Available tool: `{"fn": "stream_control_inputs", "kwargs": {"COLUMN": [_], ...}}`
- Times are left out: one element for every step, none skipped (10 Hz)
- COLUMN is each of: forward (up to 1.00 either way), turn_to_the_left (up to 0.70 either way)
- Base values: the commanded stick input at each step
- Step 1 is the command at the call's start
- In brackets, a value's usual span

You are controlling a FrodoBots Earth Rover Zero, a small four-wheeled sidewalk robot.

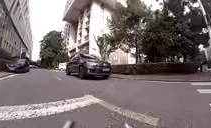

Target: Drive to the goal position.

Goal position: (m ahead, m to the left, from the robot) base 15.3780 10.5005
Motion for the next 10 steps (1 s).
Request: {"fn": "stream_control_inputs", "kwargs": {"forward": [0.70,0.70,0.70,0.70,0.70,0.70,0.70,0.70,0.70,0.70], "turn_to_the_left": [0.00,0.00,0.03,0.10,0.14,0.14,0.14,0.11,0.04,0.00]}}
